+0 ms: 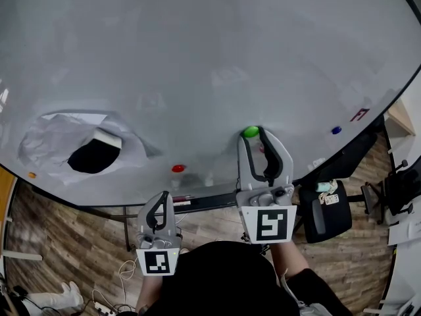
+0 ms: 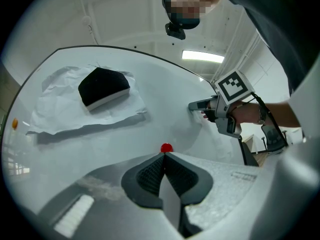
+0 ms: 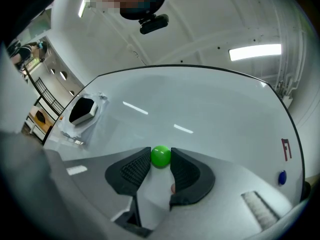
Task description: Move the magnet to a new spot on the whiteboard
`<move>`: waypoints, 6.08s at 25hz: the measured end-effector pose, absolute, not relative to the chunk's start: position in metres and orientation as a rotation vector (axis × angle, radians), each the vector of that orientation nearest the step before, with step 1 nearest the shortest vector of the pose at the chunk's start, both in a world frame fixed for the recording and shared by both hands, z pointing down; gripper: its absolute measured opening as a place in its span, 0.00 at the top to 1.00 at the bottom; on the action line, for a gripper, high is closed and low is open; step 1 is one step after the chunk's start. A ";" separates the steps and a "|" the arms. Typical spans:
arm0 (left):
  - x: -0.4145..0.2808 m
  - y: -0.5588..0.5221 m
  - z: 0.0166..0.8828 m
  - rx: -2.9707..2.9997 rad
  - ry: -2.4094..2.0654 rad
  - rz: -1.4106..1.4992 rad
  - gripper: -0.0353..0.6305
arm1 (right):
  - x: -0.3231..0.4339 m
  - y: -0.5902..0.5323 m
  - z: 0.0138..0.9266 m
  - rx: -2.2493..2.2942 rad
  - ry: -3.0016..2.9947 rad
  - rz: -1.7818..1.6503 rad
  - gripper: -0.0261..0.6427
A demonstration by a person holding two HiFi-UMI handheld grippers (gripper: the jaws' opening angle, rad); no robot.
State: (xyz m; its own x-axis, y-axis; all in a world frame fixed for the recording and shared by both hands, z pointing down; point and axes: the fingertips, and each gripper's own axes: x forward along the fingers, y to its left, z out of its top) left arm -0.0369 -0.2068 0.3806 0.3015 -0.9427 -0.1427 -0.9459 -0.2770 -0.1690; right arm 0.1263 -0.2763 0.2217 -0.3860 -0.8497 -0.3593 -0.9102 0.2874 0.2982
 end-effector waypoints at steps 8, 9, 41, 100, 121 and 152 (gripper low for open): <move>-0.039 -0.209 0.380 -2.361 1.715 0.033 0.94 | 0.126 -0.277 0.223 -1.694 2.403 0.696 0.77; -0.038 -0.209 0.379 -2.361 1.710 0.036 0.94 | 0.126 -0.277 0.223 -1.696 2.406 0.692 0.77; -0.037 -0.187 0.383 -2.449 1.609 0.021 0.94 | 0.124 -0.236 0.243 -1.621 2.430 0.476 0.86; -0.062 -0.100 0.421 -2.575 1.460 -0.043 0.94 | 0.009 -0.092 0.412 -1.456 2.761 0.007 0.92; -0.065 -0.101 0.423 -2.565 1.443 -0.053 0.94 | 0.001 -0.095 0.418 -1.476 2.765 0.001 0.96; -0.055 -0.099 0.423 -2.582 1.416 -0.043 0.94 | 0.003 -0.095 0.417 -1.470 2.772 0.022 0.96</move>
State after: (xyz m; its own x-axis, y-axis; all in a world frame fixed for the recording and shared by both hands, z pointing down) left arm -0.0547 -0.0986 0.4230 0.5419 -0.8376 -0.0686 -0.8319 -0.5231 -0.1851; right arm 0.0025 -0.0949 0.4174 -0.5608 -0.8279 -0.0097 -0.8279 0.5607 0.0106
